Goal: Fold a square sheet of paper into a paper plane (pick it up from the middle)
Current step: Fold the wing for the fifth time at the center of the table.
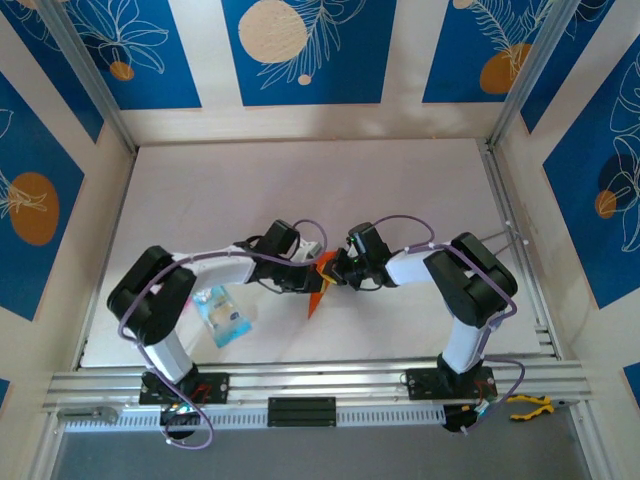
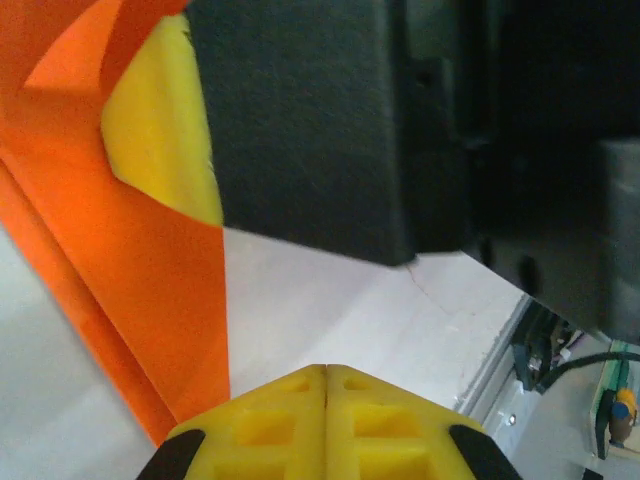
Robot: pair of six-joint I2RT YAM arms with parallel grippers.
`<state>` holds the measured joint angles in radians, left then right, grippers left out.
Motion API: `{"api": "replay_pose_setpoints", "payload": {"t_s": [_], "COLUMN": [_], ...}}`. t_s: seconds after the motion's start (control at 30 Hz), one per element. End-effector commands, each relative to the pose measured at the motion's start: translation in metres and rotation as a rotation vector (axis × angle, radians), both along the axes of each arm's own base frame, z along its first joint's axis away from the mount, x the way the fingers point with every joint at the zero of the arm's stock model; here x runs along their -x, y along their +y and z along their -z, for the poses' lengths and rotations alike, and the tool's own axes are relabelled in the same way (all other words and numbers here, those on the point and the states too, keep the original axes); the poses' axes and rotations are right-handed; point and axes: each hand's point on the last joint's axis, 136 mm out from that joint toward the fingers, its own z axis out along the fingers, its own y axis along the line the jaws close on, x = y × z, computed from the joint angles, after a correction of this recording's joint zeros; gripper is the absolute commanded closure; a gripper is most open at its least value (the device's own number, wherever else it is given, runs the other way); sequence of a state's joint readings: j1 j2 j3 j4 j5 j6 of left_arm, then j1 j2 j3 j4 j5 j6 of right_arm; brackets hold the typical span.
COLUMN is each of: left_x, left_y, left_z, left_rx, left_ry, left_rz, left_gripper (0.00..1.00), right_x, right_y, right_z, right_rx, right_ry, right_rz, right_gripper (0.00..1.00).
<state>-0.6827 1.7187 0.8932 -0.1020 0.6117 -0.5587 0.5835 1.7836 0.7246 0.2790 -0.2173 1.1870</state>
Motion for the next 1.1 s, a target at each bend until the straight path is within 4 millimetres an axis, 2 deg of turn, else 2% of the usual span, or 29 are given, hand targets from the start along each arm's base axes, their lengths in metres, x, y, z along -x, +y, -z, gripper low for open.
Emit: {"api": "replay_pose_setpoints", "payload": {"t_s": [0.0,0.07,0.27,0.5,0.63,0.83,0.93,1.07], "left_x": [-0.015,-0.013,0.004,0.032,0.042,0.053,0.055,0.055], "left_y": [-0.003,-0.002,0.024,0.048,0.055,0.050,0.050,0.050], "left_z": [0.006,0.015,0.053,0.078,0.081,0.075,0.075,0.076], "left_rx": [-0.011,-0.030,-0.165,-0.240,-0.254,-0.195,-0.189,-0.193], "left_ry": [-0.003,0.015,0.064,0.113,0.108,0.110,0.114,0.113], "left_rz": [-0.042,-0.041,-0.045,-0.009,0.037,0.118,0.131,0.129], "left_gripper": [0.96,0.96,0.97,1.00,1.00,1.00,1.00,1.00], "right_x": [0.023,0.023,0.025,0.019,0.013,0.011,0.014,0.019], "right_y": [-0.023,-0.023,-0.024,-0.023,-0.026,-0.036,-0.036,-0.021], "right_z": [0.042,0.042,0.042,0.027,0.006,-0.026,-0.032,-0.033], "right_rx": [0.139,0.138,0.136,0.122,0.113,0.116,0.105,0.068], "right_ry": [0.134,0.136,0.137,0.102,0.048,-0.060,-0.099,-0.126], "right_rz": [0.036,0.034,0.035,0.036,0.039,0.041,0.023,-0.040], "right_gripper": [0.98,0.98,0.98,0.97,0.96,0.93,0.92,0.94]}}
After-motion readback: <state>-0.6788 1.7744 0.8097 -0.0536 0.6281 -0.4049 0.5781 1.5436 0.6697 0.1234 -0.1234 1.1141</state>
